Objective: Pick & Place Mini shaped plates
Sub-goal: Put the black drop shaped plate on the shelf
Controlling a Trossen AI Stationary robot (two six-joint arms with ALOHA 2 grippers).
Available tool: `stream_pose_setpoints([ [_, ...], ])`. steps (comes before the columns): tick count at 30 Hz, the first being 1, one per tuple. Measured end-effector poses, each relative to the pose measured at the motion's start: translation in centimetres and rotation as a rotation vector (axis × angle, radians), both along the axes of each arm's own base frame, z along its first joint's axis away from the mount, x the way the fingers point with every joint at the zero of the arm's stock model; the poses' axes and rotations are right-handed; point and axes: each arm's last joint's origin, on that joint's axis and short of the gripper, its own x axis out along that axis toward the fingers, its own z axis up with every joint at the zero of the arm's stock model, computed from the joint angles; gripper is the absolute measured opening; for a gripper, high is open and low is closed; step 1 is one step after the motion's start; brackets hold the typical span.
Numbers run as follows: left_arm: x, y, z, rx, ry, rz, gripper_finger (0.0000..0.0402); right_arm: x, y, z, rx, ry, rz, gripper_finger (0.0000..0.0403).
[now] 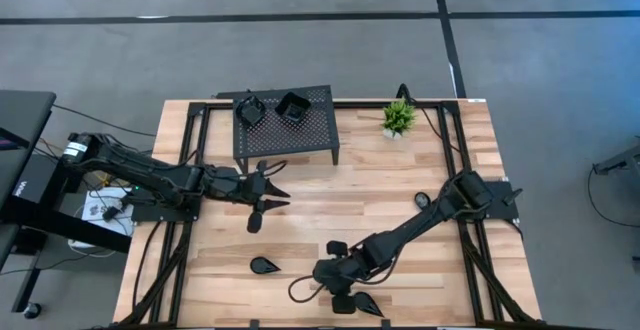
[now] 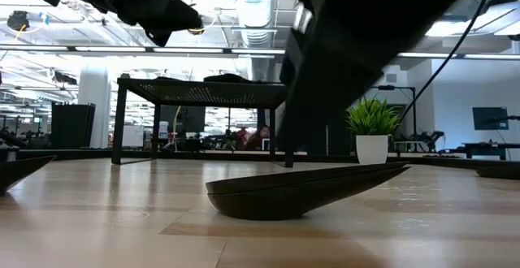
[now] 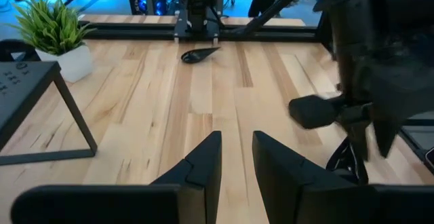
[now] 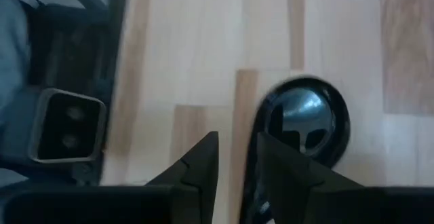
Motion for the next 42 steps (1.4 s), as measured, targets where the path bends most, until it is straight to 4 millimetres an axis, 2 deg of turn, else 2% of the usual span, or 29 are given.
stream_pose_setpoints([
  [4,0.0,0.0,-0.2,0.004,0.004,-0.001,0.0085,-0.1,0.4,0.0,0.001,-0.014,0.006,0.0098],
  [9,0.0,0.0,-0.1,0.005,-0.001,-0.001,0.0085,-0.1,0.9,-2.6,-0.034,0.042,0.015,0.0098],
  [17,0.0,0.0,0.0,0.004,-0.013,-0.002,0.0085,-0.2,0.6,-2.5,-0.105,0.032,-0.006,0.0098],
  [23,0.0,0.0,0.0,0.003,-0.017,-0.002,0.0085,-0.4,0.9,-2.5,-0.192,-0.008,0.136,0.0098],
  [32,0.0,0.0,0.1,0.0,-0.017,-0.001,0.0085,0.5,1.6,0.1,-0.25,-0.072,0.232,0.0099],
  [42,0.0,0.0,0.1,-0.03,-0.016,0.008,0.0085,0.2,1.5,-0.7,-0.262,-0.044,0.245,0.0156],
])
